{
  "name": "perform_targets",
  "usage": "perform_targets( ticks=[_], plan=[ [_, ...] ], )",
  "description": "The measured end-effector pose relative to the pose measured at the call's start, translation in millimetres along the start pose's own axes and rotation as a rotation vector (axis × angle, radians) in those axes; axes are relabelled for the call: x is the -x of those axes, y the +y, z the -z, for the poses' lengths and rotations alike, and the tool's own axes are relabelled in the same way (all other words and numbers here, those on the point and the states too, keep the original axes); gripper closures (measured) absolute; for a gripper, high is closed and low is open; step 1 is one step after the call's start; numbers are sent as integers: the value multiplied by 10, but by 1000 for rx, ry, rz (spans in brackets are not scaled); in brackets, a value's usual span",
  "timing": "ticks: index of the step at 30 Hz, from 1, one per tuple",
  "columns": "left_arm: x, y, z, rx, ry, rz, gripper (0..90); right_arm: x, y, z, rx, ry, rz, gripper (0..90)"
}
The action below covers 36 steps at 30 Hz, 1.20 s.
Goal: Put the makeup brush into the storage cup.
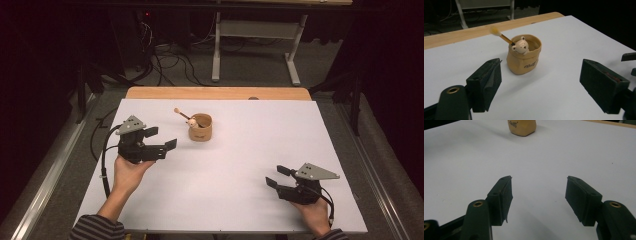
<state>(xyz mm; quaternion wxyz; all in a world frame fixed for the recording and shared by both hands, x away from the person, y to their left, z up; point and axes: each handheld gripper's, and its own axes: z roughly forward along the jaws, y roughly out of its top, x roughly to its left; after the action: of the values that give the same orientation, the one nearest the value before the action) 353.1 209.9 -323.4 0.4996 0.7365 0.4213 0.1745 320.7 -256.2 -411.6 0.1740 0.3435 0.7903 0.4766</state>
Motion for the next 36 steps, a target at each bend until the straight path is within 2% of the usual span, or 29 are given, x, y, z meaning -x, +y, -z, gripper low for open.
perform_targets(
  ticks=[23,36],
  plan=[
    [74,-222,9,0,-35,11,189,2,-2,3,-3,-2,-3,402],
    [85,-299,20,-10,-27,14,194,0,-3,1,-4,-1,-3,402]
  ],
)
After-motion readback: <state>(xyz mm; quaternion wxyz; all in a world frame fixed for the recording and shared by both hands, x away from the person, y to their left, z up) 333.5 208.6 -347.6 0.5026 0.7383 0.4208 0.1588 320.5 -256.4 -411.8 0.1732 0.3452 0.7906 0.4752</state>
